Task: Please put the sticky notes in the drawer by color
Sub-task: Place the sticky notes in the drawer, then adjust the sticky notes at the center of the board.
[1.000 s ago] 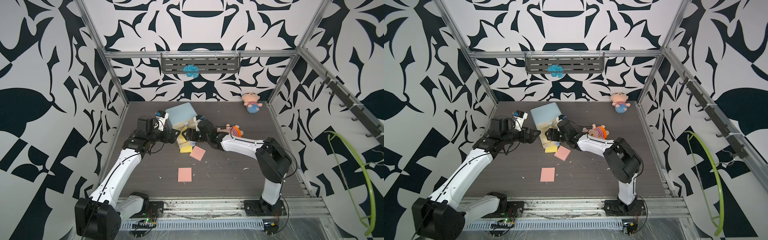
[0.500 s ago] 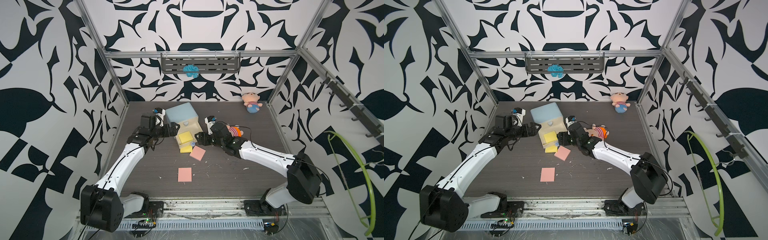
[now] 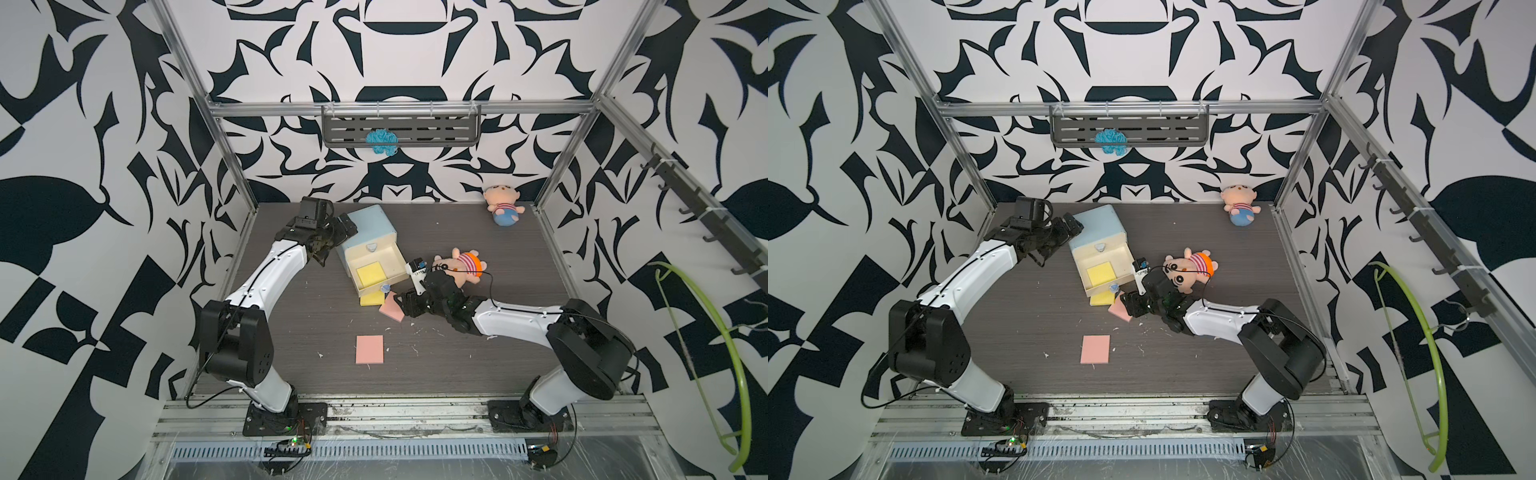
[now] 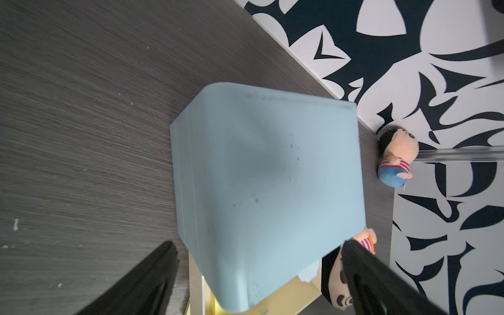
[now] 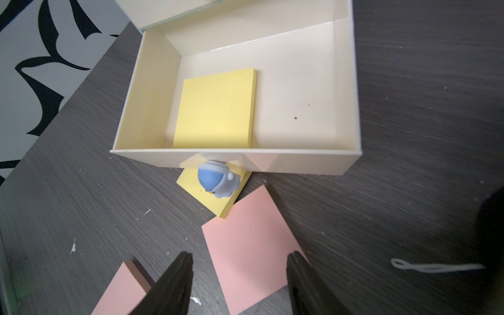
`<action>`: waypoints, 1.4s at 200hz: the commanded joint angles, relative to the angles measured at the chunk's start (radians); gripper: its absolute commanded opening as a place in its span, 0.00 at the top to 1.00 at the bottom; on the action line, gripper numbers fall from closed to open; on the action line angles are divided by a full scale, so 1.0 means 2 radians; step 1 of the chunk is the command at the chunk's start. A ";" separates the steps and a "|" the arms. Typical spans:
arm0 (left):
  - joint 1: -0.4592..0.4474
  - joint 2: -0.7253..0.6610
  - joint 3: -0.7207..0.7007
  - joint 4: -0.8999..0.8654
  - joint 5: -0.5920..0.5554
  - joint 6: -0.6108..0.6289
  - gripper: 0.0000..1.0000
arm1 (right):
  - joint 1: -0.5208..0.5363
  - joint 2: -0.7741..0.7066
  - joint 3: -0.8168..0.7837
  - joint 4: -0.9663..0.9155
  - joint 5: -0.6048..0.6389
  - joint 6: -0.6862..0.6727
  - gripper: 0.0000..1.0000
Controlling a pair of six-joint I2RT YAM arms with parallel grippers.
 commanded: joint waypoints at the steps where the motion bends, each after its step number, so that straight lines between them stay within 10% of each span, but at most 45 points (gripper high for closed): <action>1: -0.005 0.011 0.020 -0.031 -0.005 -0.011 0.01 | 0.003 0.018 0.017 0.055 -0.019 0.017 0.40; 66: -0.007 -0.045 -0.025 -0.030 -0.041 0.014 0.01 | 0.002 0.094 0.048 0.084 -0.011 0.047 0.75; 126: -0.008 -0.081 -0.067 -0.036 -0.046 0.018 0.01 | -0.001 0.131 0.079 0.097 0.035 0.037 0.76; 280: -0.003 -0.144 -0.138 -0.058 -0.083 0.029 0.01 | 0.027 0.217 0.125 0.145 -0.079 0.089 0.83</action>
